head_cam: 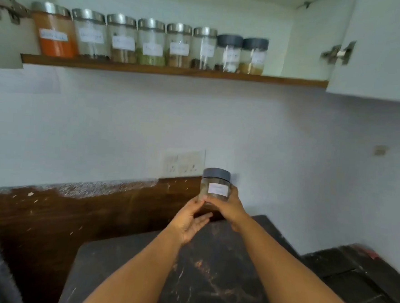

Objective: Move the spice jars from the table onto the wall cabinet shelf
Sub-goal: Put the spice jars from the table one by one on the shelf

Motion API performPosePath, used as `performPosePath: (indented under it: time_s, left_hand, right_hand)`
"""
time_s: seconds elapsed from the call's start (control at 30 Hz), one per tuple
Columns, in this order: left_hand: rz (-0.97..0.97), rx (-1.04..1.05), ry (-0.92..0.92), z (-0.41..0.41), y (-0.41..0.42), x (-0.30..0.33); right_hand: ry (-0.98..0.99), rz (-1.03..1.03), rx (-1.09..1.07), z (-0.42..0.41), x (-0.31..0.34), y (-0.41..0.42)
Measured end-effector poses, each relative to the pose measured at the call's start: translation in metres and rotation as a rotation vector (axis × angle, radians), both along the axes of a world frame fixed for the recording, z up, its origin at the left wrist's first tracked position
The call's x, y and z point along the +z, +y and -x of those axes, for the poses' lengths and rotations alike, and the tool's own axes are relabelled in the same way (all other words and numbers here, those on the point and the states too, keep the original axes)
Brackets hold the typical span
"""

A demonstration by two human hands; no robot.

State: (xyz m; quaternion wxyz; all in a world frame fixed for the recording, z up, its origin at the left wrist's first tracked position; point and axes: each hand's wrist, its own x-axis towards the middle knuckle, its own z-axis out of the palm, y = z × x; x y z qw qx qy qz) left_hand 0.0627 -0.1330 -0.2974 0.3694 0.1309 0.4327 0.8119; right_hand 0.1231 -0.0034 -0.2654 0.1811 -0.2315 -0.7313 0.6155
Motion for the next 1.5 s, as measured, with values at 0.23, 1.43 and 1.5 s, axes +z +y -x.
performPosePath:
  time_s: [0.23, 1.43, 1.5]
  left_hand:
    - [0.017, 0.086, 0.654, 0.009, 0.086, 0.195]
    - [1.396, 0.993, 1.864, 0.098, 0.168, 0.303]
    - [1.418, 0.978, 1.853, 0.095, 0.169, 0.303]
  right_hand:
    - [0.453, -0.227, -0.135, 0.006, 0.173, 0.076]
    - [-0.010, -0.714, -0.329, 0.124, 0.336, 0.277]
    - [0.002, -0.771, -0.377, 0.120, 0.328, 0.271]
